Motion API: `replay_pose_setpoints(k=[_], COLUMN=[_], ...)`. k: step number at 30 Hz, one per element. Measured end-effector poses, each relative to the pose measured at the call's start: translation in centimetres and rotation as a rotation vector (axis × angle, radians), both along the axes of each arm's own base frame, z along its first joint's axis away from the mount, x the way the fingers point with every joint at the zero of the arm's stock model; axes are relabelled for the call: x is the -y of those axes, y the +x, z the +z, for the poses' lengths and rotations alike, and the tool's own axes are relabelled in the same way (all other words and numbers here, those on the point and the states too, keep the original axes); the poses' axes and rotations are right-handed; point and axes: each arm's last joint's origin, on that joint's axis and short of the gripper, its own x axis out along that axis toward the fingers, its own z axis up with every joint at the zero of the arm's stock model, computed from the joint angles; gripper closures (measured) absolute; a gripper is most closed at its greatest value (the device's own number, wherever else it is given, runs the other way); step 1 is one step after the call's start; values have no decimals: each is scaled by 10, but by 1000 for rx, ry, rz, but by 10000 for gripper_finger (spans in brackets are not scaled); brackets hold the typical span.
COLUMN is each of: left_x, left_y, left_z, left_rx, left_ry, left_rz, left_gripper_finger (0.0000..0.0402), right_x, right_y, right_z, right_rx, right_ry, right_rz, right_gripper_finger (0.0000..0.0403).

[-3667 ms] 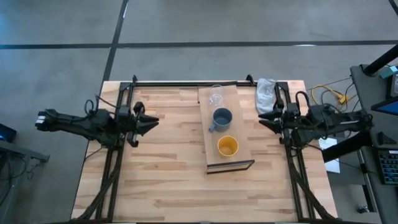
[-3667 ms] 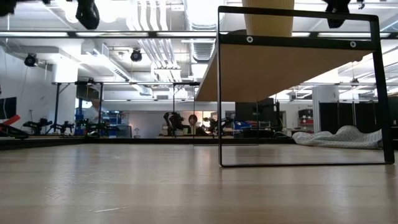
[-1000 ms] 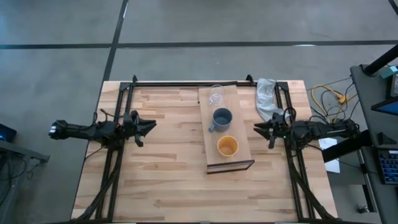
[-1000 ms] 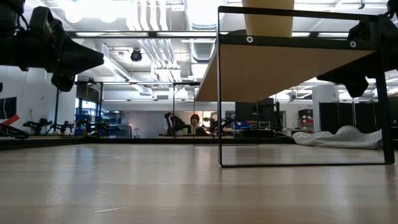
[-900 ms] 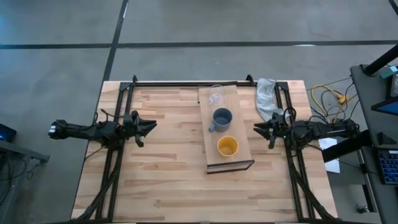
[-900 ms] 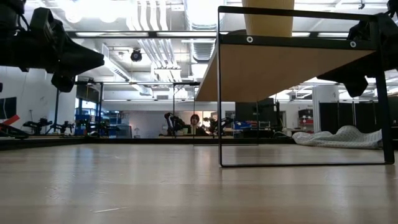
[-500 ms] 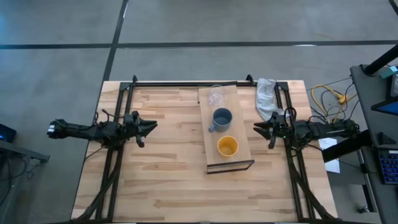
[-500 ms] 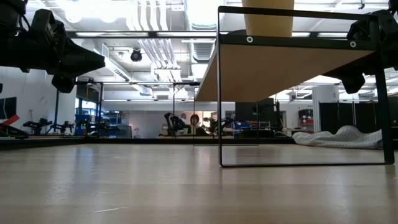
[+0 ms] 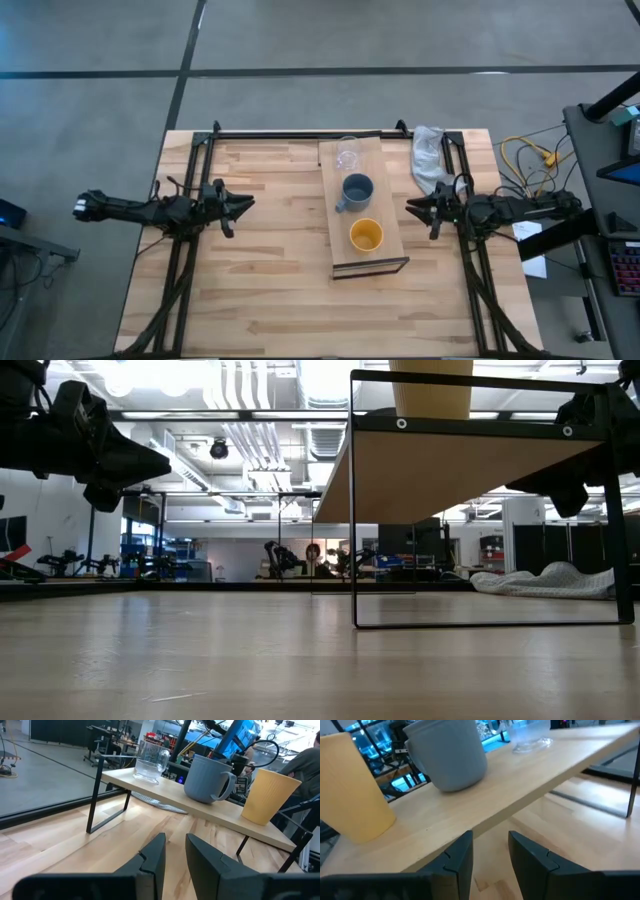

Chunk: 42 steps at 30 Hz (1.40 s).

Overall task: Stack small to large cups/mugs on shelf
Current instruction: Return to Home Position

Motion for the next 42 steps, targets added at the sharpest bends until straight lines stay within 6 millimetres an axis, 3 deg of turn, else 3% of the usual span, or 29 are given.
replay_pose_setpoints(k=[4, 42], left_x=[0, 0], left_y=[1, 1], left_z=[-1, -1], left_rx=[-10, -18], left_ry=[1, 3], left_rz=[-1, 0], left_gripper_finger=[340, 340], right_x=[0, 0], right_y=[0, 0], right_z=[0, 0], right_rx=[16, 17], right_ry=[77, 75], right_rz=[-15, -15], right_gripper_finger=[284, 284])
